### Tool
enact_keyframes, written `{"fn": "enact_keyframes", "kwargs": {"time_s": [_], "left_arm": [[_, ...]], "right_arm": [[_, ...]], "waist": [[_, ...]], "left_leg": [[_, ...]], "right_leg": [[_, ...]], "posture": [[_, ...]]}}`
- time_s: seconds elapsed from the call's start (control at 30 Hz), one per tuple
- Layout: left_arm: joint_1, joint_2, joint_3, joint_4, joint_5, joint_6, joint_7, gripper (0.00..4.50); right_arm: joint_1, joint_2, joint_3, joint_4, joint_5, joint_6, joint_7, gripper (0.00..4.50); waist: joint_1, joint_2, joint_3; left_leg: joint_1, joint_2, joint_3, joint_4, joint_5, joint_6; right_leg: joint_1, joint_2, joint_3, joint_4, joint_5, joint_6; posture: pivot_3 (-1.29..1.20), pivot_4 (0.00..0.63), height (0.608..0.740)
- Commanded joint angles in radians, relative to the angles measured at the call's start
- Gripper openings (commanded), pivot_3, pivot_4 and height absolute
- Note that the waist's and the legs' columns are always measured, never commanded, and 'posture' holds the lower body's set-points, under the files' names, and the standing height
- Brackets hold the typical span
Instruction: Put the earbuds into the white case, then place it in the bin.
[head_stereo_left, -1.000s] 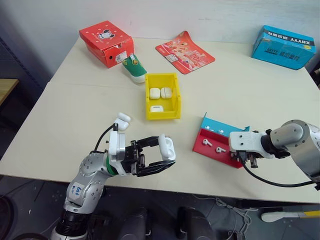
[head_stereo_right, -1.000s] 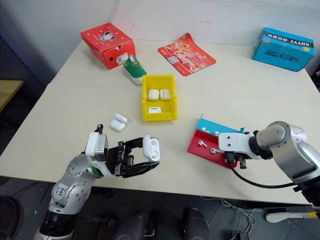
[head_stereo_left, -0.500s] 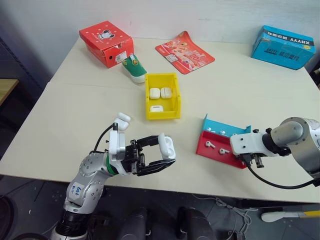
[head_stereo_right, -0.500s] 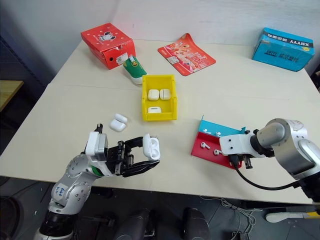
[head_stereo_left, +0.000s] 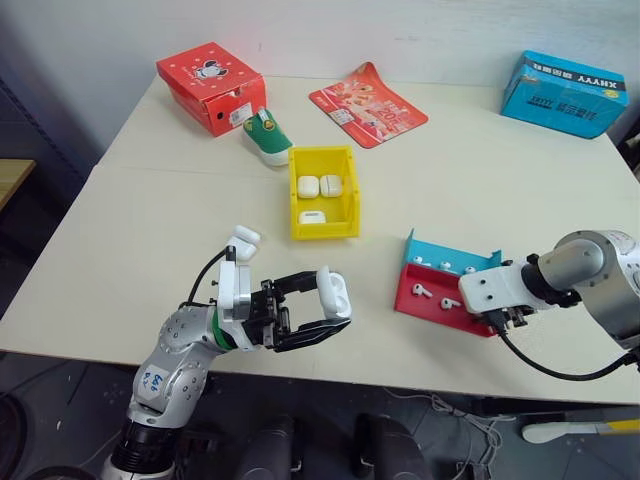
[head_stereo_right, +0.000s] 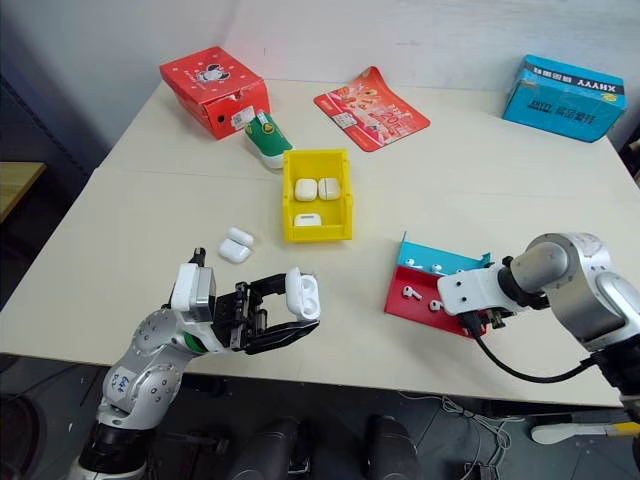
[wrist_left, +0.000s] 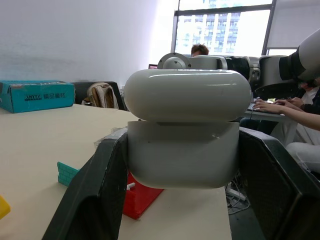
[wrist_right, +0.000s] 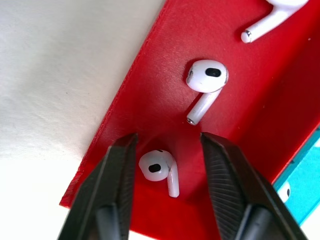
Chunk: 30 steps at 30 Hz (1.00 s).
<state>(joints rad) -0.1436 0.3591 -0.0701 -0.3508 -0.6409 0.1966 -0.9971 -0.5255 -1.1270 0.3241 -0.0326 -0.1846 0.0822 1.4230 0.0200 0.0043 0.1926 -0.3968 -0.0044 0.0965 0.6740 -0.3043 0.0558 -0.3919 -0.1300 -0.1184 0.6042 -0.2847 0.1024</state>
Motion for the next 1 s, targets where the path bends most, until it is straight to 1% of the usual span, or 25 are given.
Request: {"fn": "enact_keyframes", "kwargs": {"time_s": [0.03, 0.13, 0.23, 0.57, 0.73, 1.0], "left_arm": [[0.007, 0.004, 0.005, -0.047, -0.008, -0.015, 0.002, 2.82], [0.012, 0.004, 0.005, -0.050, -0.006, -0.017, 0.004, 2.82], [0.017, 0.003, 0.004, -0.055, -0.004, -0.018, 0.008, 2.82], [0.023, 0.010, 0.010, -0.062, -0.004, -0.017, 0.013, 2.82], [0.023, 0.012, 0.010, -0.061, -0.004, -0.018, 0.015, 2.82], [0.020, 0.018, 0.017, -0.058, -0.006, -0.016, 0.012, 2.82]], "right_arm": [[-0.013, 0.013, -0.046, -0.033, 0.067, 0.078, 0.039, 1.93], [-0.022, 0.028, -0.058, -0.068, 0.110, 0.195, 0.054, 1.93], [-0.029, 0.047, -0.059, -0.091, 0.127, 0.291, 0.036, 1.93], [-0.045, 0.077, -0.036, -0.118, 0.101, 0.419, -0.032, 1.93], [-0.049, 0.092, -0.030, -0.126, 0.115, 0.488, -0.044, 1.93], [-0.040, 0.116, -0.011, -0.136, 0.108, 0.487, -0.065, 1.93]], "waist": [[0.000, 0.000, 0.000], [0.000, 0.000, 0.000], [0.000, 0.000, 0.000], [0.001, 0.000, 0.000], [0.000, 0.000, 0.000], [0.000, 0.000, 0.000]], "left_leg": [[0.000, 0.000, 0.000, 0.000, 0.000, 0.000], [0.000, 0.000, 0.000, 0.001, 0.000, 0.000], [0.000, 0.000, -0.001, 0.001, 0.000, 0.000], [0.000, 0.000, -0.001, 0.001, -0.002, -0.003], [0.000, 0.000, -0.001, 0.001, -0.002, -0.003], [0.000, 0.000, -0.001, 0.000, -0.002, -0.003]], "right_leg": [[0.000, 0.000, 0.000, 0.000, 0.000, 0.000], [0.000, 0.000, 0.000, 0.000, 0.000, 0.000], [0.000, 0.000, 0.000, 0.001, 0.000, 0.000], [0.000, -0.001, 0.000, 0.000, 0.000, 0.000], [0.000, -0.001, 0.000, 0.000, 0.000, 0.000], [0.000, -0.001, 0.000, 0.000, 0.000, 0.000]], "posture": [[0.00, 0.150, 0.740], [0.00, 0.150, 0.740], [0.00, 0.150, 0.740], [0.00, 0.150, 0.740], [0.00, 0.150, 0.740], [0.00, 0.150, 0.740]]}}
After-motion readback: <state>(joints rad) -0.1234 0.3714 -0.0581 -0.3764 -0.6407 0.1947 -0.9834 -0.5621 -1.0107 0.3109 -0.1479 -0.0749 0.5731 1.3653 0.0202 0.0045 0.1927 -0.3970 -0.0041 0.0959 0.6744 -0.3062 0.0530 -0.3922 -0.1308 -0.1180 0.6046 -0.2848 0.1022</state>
